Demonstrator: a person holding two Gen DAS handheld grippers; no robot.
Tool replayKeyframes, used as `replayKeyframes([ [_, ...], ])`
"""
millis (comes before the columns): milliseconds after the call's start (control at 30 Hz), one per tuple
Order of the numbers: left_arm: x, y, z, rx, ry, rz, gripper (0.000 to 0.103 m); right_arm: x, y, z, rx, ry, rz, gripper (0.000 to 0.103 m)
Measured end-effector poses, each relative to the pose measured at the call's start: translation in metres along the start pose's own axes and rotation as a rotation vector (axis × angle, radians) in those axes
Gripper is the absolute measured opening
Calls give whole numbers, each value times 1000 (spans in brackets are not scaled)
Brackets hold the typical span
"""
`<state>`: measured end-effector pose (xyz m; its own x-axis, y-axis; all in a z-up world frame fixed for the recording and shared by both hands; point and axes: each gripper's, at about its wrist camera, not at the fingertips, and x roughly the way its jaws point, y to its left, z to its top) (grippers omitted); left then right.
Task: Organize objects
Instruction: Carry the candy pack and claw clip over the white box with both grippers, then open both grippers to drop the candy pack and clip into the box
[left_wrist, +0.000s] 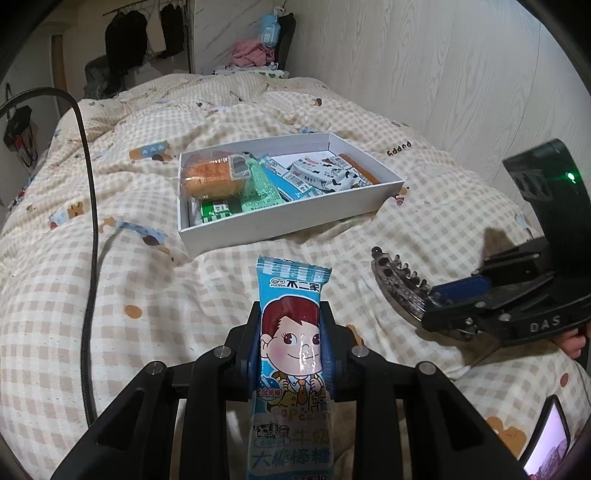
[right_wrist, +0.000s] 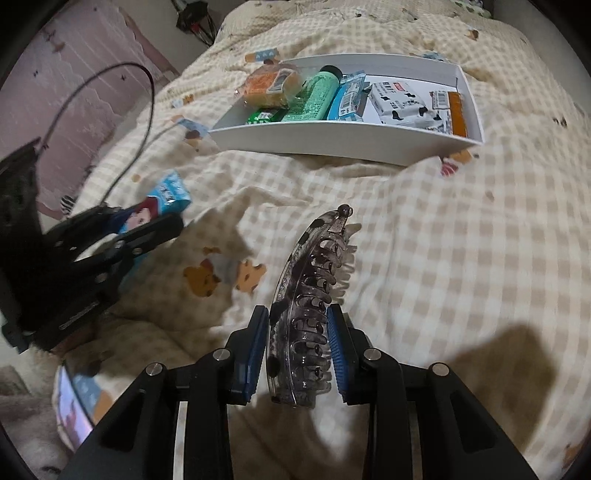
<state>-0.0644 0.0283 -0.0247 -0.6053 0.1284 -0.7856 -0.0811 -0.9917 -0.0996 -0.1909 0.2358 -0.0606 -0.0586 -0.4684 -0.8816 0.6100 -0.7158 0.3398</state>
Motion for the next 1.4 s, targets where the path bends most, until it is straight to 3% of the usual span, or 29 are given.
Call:
replayKeyframes([
  [233,10,10,17,-30,57,-47,30,-6,20,15,-29,-93,98,33],
  [400,7,14,69,21,-43,15,30,-31,17,59,-75,-273,167,33],
  [500,16,16,99,35,-99,25,30,-38,12,89,-92,-376,136,33],
  [667,62,31,137,-115,-131,2,29,-17,-1,124,-79,-468,79,34],
  [733,83,33,140,-147,-133,65,29,-2,-8,131,-70,-477,40,34],
  [800,95,34,140,-153,-132,63,29,11,-15,133,-57,-467,-3,34],
  [900,107,32,138,-126,-150,74,29,28,-23,134,-33,-459,-64,33],
  [1033,115,26,134,-67,-176,148,29,30,-27,131,-17,-454,-97,34],
  [1133,114,24,134,-47,-180,180,38,30,-24,129,-29,-449,-112,34],
  [1200,108,24,134,-55,-170,196,55,31,-21,128,-47,-451,-143,34],
  [1233,105,26,133,-62,-166,193,59,30,-18,127,-59,-463,-159,36],
  [1267,102,28,133,-73,-169,186,64,27,-15,125,-75,-482,-165,41],
  [1300,96,30,132,-87,-175,182,65,24,-14,125,-86,-501,-161,56],
  [1400,75,40,130,-123,-190,164,67,8,-7,120,-104,-541,-144,59],
])
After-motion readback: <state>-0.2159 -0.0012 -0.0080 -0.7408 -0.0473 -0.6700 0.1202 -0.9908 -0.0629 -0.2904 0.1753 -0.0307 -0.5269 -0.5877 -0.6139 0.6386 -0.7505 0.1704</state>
